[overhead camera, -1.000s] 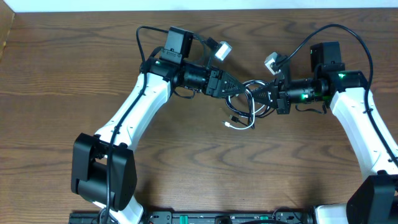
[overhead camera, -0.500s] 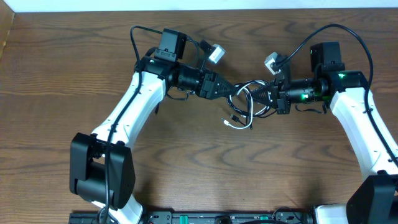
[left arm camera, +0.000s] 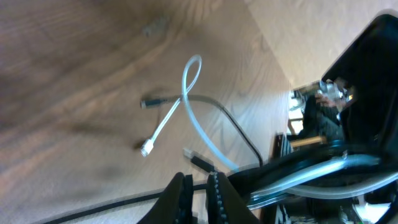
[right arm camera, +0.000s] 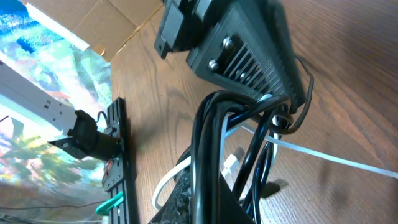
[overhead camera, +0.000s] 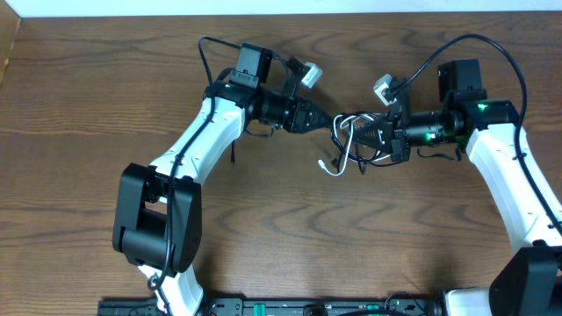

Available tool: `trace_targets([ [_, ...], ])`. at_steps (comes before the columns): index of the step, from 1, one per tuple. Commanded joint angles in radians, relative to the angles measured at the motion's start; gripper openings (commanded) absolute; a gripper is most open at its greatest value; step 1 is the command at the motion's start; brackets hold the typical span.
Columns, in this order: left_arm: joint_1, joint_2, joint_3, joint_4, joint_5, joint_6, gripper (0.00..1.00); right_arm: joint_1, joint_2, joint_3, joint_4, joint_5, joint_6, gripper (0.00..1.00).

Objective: Untangle cables

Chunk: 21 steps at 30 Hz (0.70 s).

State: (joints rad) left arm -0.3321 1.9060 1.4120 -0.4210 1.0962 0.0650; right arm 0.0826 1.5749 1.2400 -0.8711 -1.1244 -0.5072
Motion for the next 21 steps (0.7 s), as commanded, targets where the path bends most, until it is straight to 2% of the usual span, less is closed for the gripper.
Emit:
trace_targets([
  [1, -0.008, 0.002, -0.003, 0.052, -0.001, -0.109, 0.17, -0.003, -0.024, 0.009, -0.002, -0.042, -0.018, 0.01],
  [2, -0.013, 0.002, -0.003, 0.054, -0.002, -0.109, 0.17, -0.003, -0.024, 0.009, -0.001, -0.042, -0.018, 0.01],
  [3, -0.019, 0.002, -0.003, 0.053, -0.001, -0.108, 0.23, -0.003, -0.024, 0.009, -0.001, -0.042, -0.018, 0.01],
  [9, -0.045, 0.002, -0.003, -0.005, 0.009, -0.101, 0.43, -0.003, -0.024, 0.009, -0.001, -0.041, -0.017, 0.01],
  [16, -0.021, 0.002, -0.003, -0.008, 0.246, -0.043, 0.53, -0.003, -0.024, 0.009, -0.001, -0.034, -0.010, 0.01],
  [21, -0.010, 0.002, -0.003, -0.017, 0.338, -0.040, 0.53, -0.003, -0.024, 0.009, -0.001, -0.034, -0.010, 0.01],
])
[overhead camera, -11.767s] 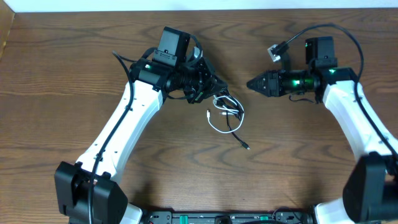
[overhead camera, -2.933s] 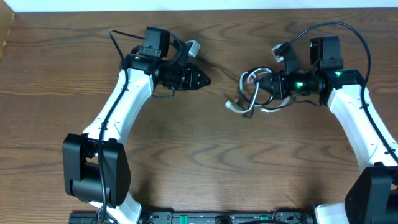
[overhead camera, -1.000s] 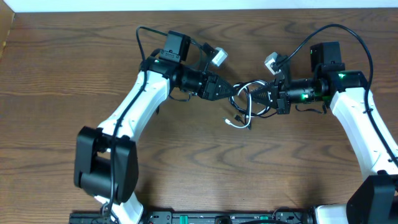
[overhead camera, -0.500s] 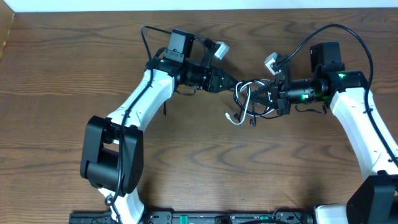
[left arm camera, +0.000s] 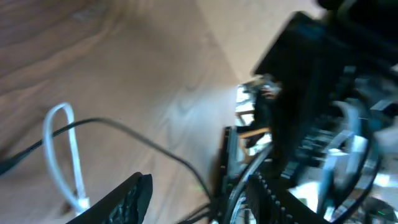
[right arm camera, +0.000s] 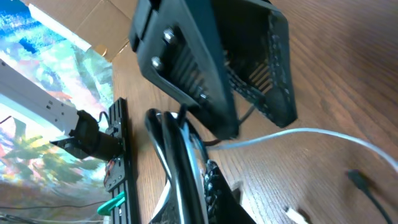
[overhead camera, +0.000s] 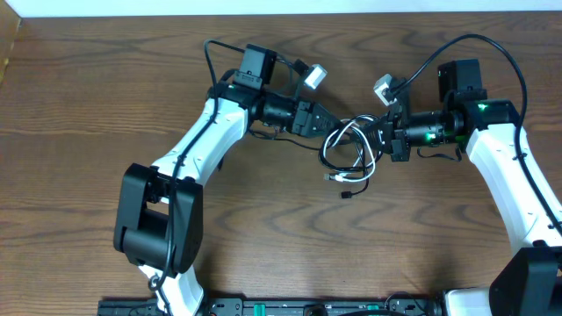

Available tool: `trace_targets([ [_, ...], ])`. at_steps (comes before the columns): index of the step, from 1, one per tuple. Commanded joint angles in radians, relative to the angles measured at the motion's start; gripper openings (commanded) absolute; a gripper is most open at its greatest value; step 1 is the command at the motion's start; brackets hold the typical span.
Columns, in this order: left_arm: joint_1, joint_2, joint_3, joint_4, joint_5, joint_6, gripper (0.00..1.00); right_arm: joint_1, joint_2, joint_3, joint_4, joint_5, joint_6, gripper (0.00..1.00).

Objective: Untangle cables

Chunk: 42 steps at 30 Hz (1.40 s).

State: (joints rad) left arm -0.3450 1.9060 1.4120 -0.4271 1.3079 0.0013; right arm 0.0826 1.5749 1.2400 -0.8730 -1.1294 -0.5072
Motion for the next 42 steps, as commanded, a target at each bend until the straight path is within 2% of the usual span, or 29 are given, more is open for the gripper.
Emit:
trace_targets([
  [1, 0.003, 0.002, -0.003, -0.016, 0.126, 0.024, 0.54, -0.003, -0.024, 0.009, 0.001, -0.029, -0.010, 0.01],
  [9, -0.005, 0.002, -0.003, -0.066, 0.125, 0.025, 0.54, -0.004, -0.024, 0.009, 0.074, -0.007, 0.111, 0.01],
  [14, -0.037, 0.002, -0.003, -0.065, 0.124, 0.032, 0.55, -0.003, -0.024, 0.009, 0.221, -0.005, 0.316, 0.01],
  [16, -0.041, 0.002, -0.003, -0.065, 0.124, 0.032, 0.55, 0.000, -0.024, 0.009, 0.288, 0.039, 0.432, 0.01],
  [22, -0.040, 0.002, -0.003, -0.064, 0.124, 0.032, 0.55, 0.031, -0.024, 0.009, 0.295, 0.260, 0.576, 0.01],
  [26, -0.040, 0.002, -0.003, -0.057, 0.121, 0.031, 0.60, 0.055, -0.024, 0.009, 0.301, 0.365, 0.649, 0.01],
  [30, -0.040, 0.002, -0.003, -0.049, 0.121, 0.015, 0.70, 0.065, -0.024, 0.009, 0.302, 0.420, 0.674, 0.01],
  [34, -0.040, 0.002, -0.003, 0.057, 0.104, -0.135, 0.78, 0.070, -0.024, 0.009, 0.301, 0.420, 0.679, 0.01],
  [38, -0.041, 0.002, -0.003, 0.183, -0.012, -0.341, 0.80, 0.071, -0.024, 0.009, 0.301, 0.420, 0.679, 0.01],
  [42, -0.048, 0.002, -0.003, 0.285, -0.064, -0.452, 0.82, 0.074, -0.024, 0.009, 0.301, 0.420, 0.679, 0.01],
])
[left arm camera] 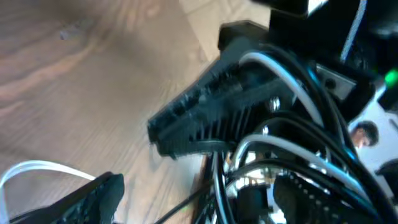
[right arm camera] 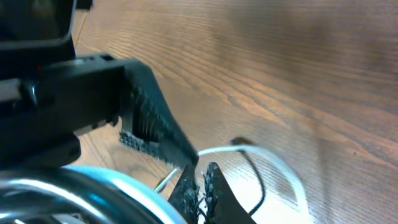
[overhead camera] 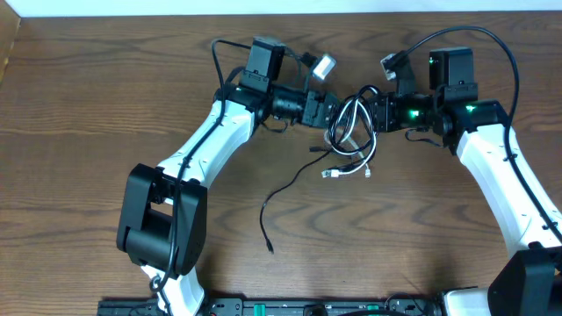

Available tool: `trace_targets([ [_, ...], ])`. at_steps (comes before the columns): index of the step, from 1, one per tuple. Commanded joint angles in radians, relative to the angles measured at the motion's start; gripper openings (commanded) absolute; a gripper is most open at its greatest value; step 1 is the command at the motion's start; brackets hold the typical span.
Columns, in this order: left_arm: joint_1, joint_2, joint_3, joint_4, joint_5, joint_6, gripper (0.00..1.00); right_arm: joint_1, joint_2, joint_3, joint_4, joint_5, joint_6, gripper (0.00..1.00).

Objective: Untangle cables

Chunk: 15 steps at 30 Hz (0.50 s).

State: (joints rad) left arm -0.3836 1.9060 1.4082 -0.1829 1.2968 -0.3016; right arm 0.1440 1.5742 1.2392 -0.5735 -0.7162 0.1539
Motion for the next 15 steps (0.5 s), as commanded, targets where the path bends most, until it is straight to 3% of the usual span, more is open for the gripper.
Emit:
trace_targets([
  [1, -0.016, 0.002, 0.001, 0.076, -0.052, -0.172, 0.82, 0.012, -0.023, 0.010, 0.002, 0.007, 0.018, 0.01],
  [10, -0.084, 0.002, 0.001, 0.135, -0.208, -0.268, 0.83, 0.018, -0.023, 0.010, 0.001, 0.007, 0.018, 0.01],
  [15, -0.079, 0.002, 0.001, 0.206, -0.219, -0.332, 0.83, 0.018, -0.023, 0.010, -0.005, 0.007, 0.018, 0.01],
])
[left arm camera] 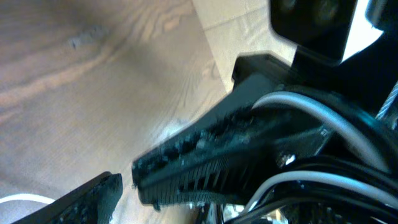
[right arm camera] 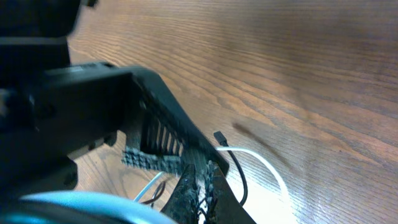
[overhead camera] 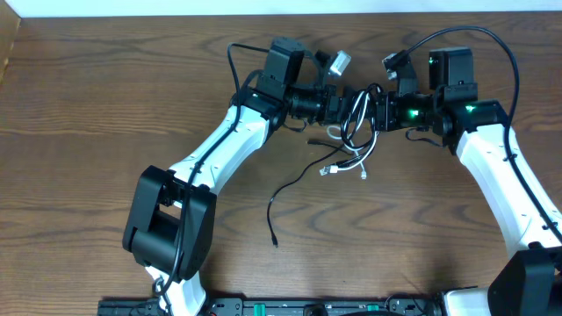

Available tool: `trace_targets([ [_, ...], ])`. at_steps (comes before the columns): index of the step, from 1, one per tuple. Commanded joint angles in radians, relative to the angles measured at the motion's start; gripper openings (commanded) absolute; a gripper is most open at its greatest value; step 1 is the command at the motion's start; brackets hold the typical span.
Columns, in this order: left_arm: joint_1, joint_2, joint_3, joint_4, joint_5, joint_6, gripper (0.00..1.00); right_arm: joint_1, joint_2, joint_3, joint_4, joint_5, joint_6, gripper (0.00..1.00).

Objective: Untangle cables

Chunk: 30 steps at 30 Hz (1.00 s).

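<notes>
The tangled bundle of black and white cables hangs between my two grippers near the table's far side. My right gripper is shut on the bundle; its fingertips are pressed together on black strands. My left gripper is open, right up against the bundle from the left. One of its fingers shows at the lower left; the other is hidden behind cables. A loose black cable trails from the bundle toward the front. Two white plug ends lie below the bundle.
The wooden table runs to a white far edge just behind the arms. The right arm's own black lead loops above its wrist. A dark rail lies along the front edge.
My left gripper, still open, has moved right and now sits right against the bundle and my right gripper. The right gripper and the cables on the table have hardly changed.
At first both grippers were shut on the bundle at mid-table. Then the left gripper was open a little to the left, the bundle hanging from the right. Later both stood nearer the far edge, a black cable trailing loose toward the front. Now the left is at the bundle again.
</notes>
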State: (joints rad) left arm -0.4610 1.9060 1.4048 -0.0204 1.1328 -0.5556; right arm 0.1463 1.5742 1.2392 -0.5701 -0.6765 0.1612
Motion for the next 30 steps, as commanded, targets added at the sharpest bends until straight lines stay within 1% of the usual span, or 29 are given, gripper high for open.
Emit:
trace_targets([
  [1, 0.000, 0.002, 0.004, 0.053, -0.067, -0.093, 0.83, 0.017, -0.023, 0.010, -0.009, -0.033, 0.011, 0.01],
  [5, 0.000, 0.002, 0.004, 0.053, -0.184, -0.139, 0.83, 0.029, -0.023, 0.010, -0.019, -0.033, 0.010, 0.01],
  [11, -0.002, 0.002, 0.004, 0.075, -0.259, -0.138, 0.83, 0.052, -0.023, 0.010, -0.030, -0.032, 0.002, 0.01],
  [14, -0.002, 0.002, 0.004, 0.075, -0.322, -0.138, 0.81, 0.063, -0.023, 0.010, -0.029, -0.032, 0.002, 0.01],
  [16, -0.002, 0.002, 0.004, 0.075, -0.375, -0.138, 0.82, 0.072, -0.023, 0.010, -0.028, -0.033, -0.006, 0.01],
  [22, -0.003, 0.002, 0.004, 0.073, -0.412, -0.128, 0.81, 0.074, -0.023, 0.010, -0.013, -0.081, -0.028, 0.01],
  [24, -0.003, 0.002, 0.004, 0.071, -0.412, -0.106, 0.70, 0.074, -0.023, 0.010, -0.003, -0.093, -0.027, 0.01],
  [25, -0.003, 0.002, 0.004, 0.068, -0.412, -0.089, 0.61, 0.074, -0.024, 0.010, -0.001, -0.093, -0.027, 0.01],
  [27, -0.003, 0.002, 0.004, 0.052, -0.423, -0.021, 0.35, 0.070, -0.026, 0.010, 0.002, -0.093, -0.027, 0.01],
  [28, -0.002, 0.002, 0.004, 0.030, -0.451, 0.013, 0.25, 0.066, -0.027, 0.010, 0.002, -0.093, -0.027, 0.01],
  [29, -0.001, 0.002, 0.004, 0.007, -0.485, 0.034, 0.09, 0.061, -0.030, 0.010, 0.001, -0.093, -0.027, 0.01],
  [30, 0.000, 0.002, 0.004, -0.021, -0.526, 0.049, 0.07, 0.054, -0.032, 0.010, -0.002, -0.093, -0.028, 0.01],
])
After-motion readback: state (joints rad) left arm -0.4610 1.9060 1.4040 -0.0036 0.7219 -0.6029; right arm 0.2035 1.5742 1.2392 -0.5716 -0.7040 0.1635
